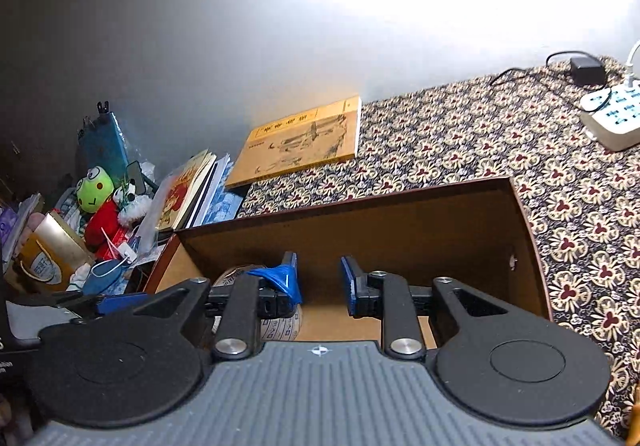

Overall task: Organize rigid objects
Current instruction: 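Open the right gripper to drop the tape roll, then withdraw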

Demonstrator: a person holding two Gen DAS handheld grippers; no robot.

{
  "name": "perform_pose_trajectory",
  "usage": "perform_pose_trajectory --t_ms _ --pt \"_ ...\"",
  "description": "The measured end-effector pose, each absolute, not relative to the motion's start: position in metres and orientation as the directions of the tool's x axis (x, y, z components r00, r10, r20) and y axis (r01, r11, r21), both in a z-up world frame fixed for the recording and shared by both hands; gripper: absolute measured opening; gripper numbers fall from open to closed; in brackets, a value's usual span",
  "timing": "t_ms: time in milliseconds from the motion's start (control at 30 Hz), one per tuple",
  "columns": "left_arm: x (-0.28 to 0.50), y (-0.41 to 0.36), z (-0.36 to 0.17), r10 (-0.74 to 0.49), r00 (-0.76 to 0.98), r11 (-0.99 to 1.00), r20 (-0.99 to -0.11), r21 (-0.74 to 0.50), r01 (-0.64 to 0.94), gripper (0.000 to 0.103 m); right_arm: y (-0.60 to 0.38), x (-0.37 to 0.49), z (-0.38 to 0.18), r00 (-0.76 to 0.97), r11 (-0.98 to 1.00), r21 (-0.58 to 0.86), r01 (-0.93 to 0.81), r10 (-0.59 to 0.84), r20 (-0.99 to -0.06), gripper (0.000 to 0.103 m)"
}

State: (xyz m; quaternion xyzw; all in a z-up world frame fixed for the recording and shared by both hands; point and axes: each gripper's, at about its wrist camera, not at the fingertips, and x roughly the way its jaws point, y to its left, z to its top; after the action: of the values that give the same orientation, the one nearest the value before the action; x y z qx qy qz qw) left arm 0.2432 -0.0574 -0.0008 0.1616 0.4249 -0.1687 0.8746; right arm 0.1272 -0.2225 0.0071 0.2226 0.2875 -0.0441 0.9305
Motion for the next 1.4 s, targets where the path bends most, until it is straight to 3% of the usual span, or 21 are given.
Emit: perform_pose_trajectory --t_ms 267,633,1400 --pt "0.222 -0.045 0.014 -0.114 0.629 0.912 -0.769 0.17 0.374 0.07 -0.218 0.097 0.015 0.867 0.882 0.407 0.24 -0.005 -0.499 0.008" --pt "0.194 -0.039 0.025 -0.056 0.65 0.93 -0.758 0.198 0.311 0.071 -0.212 0.068 0.02 0.864 0.909 0.346 0.231 -0.028 -0.503 0.009" --pt "0.118 -0.046 0.04 -0.011 0.653 0.945 -0.757 0.206 0.254 0.074 -0.207 0.005 0.027 0.85 0.922 0.37 0.109 0.107 -0.516 0.013"
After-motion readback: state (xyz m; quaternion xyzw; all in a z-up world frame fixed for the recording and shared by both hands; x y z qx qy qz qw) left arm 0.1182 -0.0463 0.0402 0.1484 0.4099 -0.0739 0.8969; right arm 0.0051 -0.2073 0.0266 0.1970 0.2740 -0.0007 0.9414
